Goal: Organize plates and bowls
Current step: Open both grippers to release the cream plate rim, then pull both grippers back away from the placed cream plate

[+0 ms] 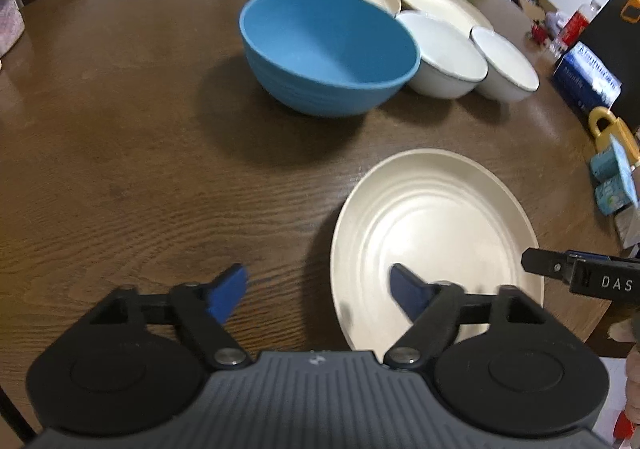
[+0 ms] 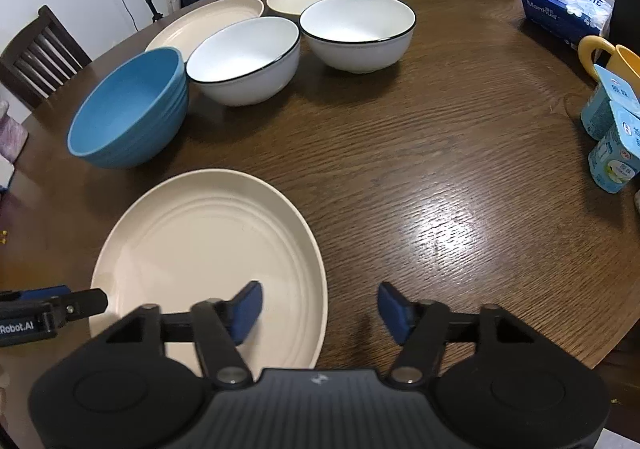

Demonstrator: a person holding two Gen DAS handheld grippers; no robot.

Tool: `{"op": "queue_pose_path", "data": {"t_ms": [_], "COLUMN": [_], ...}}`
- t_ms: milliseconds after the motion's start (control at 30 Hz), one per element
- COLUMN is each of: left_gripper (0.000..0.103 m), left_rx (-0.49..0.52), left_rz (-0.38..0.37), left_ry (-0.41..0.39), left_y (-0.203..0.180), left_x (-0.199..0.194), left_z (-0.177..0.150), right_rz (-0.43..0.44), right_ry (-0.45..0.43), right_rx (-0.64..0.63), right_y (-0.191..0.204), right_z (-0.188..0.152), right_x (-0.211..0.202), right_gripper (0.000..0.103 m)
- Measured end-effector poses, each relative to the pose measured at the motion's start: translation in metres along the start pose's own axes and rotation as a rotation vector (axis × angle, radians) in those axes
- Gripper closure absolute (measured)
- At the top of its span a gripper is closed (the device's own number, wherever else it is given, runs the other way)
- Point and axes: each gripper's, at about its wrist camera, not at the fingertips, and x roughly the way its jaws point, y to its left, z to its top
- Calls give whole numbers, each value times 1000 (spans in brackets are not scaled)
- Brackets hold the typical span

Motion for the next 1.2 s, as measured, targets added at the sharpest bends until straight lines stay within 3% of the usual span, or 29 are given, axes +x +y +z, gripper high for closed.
{"op": "queue_pose_path", "data": {"t_ms": [67,133,233,333,867,1200], "left_gripper": [9,1,0,0,0,0], "left_rx": [-6,-16,-27,-29,-20,16], "left_rz": [-13,-25,-36,-32,29,75], "left_ry": [-27,-54,-79,-96,-168,-257], "left_y": [1,2,4,5,15,23], "left_x": [-7,-13,-21,-27,-50,-82], "left_z": [2,2,5,5,1,2], "right_rz": [1,-7,-15,-4,0,-11], "right_ry": [-9,-21,-29,-33,-59,-78], "right_rx": [-4,-8,0,13,-7,-30], "right_y": [0,2,2,1,18,34], "right_z": [1,3,6,8,13,18], "right_x": [-4,-8,-13,-19,-42,-58], "right_gripper": [17,16,14,0,0,0]}}
